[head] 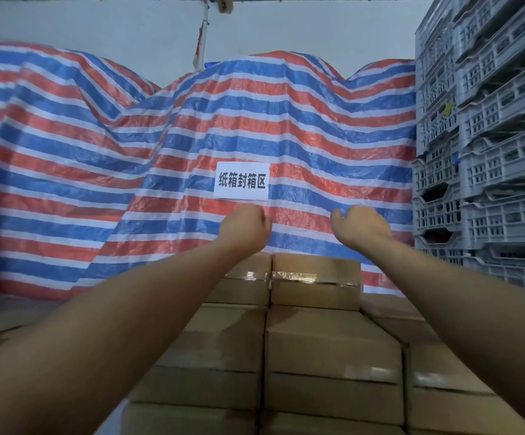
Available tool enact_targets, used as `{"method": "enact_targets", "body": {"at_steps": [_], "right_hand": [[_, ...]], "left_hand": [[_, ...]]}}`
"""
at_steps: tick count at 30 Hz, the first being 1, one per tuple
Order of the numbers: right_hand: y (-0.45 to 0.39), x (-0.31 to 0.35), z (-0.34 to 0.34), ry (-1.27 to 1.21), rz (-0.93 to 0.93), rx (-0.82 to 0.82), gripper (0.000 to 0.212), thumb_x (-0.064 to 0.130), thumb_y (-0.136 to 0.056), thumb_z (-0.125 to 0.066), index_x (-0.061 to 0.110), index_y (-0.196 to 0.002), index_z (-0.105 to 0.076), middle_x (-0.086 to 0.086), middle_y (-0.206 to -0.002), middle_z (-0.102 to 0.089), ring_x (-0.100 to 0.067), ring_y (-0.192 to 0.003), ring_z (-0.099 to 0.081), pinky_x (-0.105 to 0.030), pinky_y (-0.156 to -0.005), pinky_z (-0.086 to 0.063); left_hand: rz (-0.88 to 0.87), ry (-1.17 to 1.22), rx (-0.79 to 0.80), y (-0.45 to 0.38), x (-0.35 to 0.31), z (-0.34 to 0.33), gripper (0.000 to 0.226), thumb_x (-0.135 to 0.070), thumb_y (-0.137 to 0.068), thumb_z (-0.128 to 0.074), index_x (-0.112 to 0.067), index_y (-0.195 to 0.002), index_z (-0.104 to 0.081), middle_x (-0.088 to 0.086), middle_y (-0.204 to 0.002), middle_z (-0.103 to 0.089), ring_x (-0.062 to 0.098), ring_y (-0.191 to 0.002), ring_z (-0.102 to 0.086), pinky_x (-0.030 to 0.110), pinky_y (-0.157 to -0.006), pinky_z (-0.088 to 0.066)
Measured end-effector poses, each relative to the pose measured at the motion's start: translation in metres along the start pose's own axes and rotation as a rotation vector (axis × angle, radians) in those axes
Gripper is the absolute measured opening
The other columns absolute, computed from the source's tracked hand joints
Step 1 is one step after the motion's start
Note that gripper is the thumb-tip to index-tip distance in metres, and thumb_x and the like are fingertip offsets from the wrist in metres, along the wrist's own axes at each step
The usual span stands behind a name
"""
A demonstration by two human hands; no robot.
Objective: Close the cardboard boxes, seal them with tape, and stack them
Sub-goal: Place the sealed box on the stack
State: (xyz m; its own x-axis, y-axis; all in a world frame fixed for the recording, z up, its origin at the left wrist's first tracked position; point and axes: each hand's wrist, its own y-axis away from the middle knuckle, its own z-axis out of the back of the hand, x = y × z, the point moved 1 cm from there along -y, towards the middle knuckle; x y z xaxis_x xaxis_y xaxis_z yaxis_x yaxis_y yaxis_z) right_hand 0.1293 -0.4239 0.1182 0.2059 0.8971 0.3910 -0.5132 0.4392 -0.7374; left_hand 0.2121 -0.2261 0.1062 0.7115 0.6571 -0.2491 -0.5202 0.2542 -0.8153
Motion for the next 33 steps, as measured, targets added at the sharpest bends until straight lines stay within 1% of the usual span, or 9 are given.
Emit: {"method": "enact_targets", "body": {"at_steps": [3, 7, 14, 18, 21, 23, 25, 30, 33], "right_hand": [[0.032, 0.034, 0.023, -0.055, 0.09, -0.121, 0.045, 0.039, -0.099, -0.035, 0.013, -0.065, -0.045, -0.005, -0.067, -0.051, -0.024, -0.064, -0.05, -0.027, -0.053, -0.031], [0.084, 0.084, 0.046, -0.123, 0.222, -0.113, 0.042, 0.029, -0.096, -0.041, 0.015, -0.057, -0.036, -0.001, -0.057, -0.038, -0.018, -0.051, -0.035, -0.027, -0.049, -0.02], [0.193, 0.167, 0.043, -0.333, 0.392, 0.016, 0.044, 0.026, -0.092, -0.047, 0.015, -0.05, -0.037, 0.0, -0.047, -0.038, -0.019, -0.046, -0.037, -0.027, -0.048, -0.027], [0.245, 0.201, 0.02, -0.381, 0.507, 0.144, 0.045, 0.028, -0.094, -0.047, 0.012, -0.052, -0.043, -0.001, -0.05, -0.043, -0.019, -0.048, -0.043, -0.033, -0.048, -0.038], [0.271, 0.218, -0.005, -0.415, 0.552, 0.179, 0.047, 0.024, -0.095, -0.049, 0.014, -0.05, -0.04, -0.002, -0.051, -0.044, -0.016, -0.047, -0.041, -0.033, -0.047, -0.037], [0.28, 0.227, -0.026, -0.449, 0.573, 0.192, 0.052, 0.023, -0.096, -0.05, 0.016, -0.047, -0.038, 0.004, -0.042, -0.038, -0.011, -0.04, -0.037, -0.02, -0.04, -0.03], [0.283, 0.236, -0.048, -0.5, 0.582, 0.237, 0.053, 0.022, -0.097, -0.051, 0.018, -0.046, -0.038, 0.007, -0.039, -0.041, -0.009, -0.039, -0.041, -0.018, -0.037, -0.029], [0.279, 0.279, -0.113, -0.455, 0.569, 0.367, 0.049, 0.035, -0.091, -0.05, 0.017, -0.046, -0.043, 0.009, -0.04, -0.044, -0.007, -0.039, -0.044, -0.026, -0.045, -0.032], [0.279, 0.32, -0.159, -0.372, 0.607, 0.473, 0.037, 0.05, -0.087, -0.048, 0.022, -0.063, -0.052, 0.011, -0.057, -0.055, -0.002, -0.056, -0.052, -0.026, -0.049, -0.032]], "left_hand": [[-0.053, -0.011, -0.055, 0.023, 0.001, 0.047, 0.04, -0.034, -0.104, -0.042, -0.012, -0.073, -0.057, 0.003, -0.064, -0.055, 0.024, -0.062, -0.053, 0.032, -0.056, -0.044], [-0.056, -0.062, -0.079, 0.058, 0.014, 0.117, 0.054, -0.04, -0.105, -0.039, -0.012, -0.059, -0.044, 0.004, -0.054, -0.045, 0.02, -0.047, -0.041, 0.028, -0.048, -0.026], [0.025, -0.107, -0.117, 0.134, 0.071, 0.218, 0.064, -0.044, -0.105, -0.032, -0.009, -0.052, -0.042, 0.007, -0.048, -0.043, 0.024, -0.046, -0.041, 0.031, -0.048, -0.03], [0.068, -0.179, -0.144, 0.181, 0.113, 0.244, 0.066, -0.047, -0.105, -0.027, -0.017, -0.047, -0.036, 0.0, -0.042, -0.036, 0.018, -0.04, -0.036, 0.028, -0.045, -0.021], [0.129, -0.292, -0.121, 0.205, 0.151, 0.252, 0.072, -0.051, -0.104, -0.021, -0.011, -0.047, -0.042, 0.006, -0.046, -0.042, 0.022, -0.045, -0.042, 0.032, -0.046, -0.026], [0.158, -0.295, -0.097, 0.216, 0.178, 0.256, 0.075, -0.051, -0.103, -0.021, -0.004, -0.056, -0.054, 0.011, -0.052, -0.053, 0.027, -0.05, -0.053, 0.037, -0.049, -0.041], [0.184, -0.289, -0.089, 0.225, 0.207, 0.262, 0.067, -0.049, -0.103, -0.025, -0.006, -0.066, -0.06, 0.012, -0.058, -0.06, 0.027, -0.054, -0.06, 0.039, -0.054, -0.051], [0.291, -0.412, -0.062, 0.234, 0.293, 0.263, 0.014, -0.029, -0.101, -0.043, -0.02, -0.102, -0.054, 0.002, -0.094, -0.063, 0.019, -0.079, -0.063, 0.041, -0.076, -0.057], [0.352, -0.579, 0.108, 0.237, 0.353, 0.251, 0.031, -0.015, -0.096, -0.048, -0.022, -0.126, -0.049, 0.004, -0.122, -0.056, 0.022, -0.1, -0.06, 0.041, -0.088, -0.054]]}}
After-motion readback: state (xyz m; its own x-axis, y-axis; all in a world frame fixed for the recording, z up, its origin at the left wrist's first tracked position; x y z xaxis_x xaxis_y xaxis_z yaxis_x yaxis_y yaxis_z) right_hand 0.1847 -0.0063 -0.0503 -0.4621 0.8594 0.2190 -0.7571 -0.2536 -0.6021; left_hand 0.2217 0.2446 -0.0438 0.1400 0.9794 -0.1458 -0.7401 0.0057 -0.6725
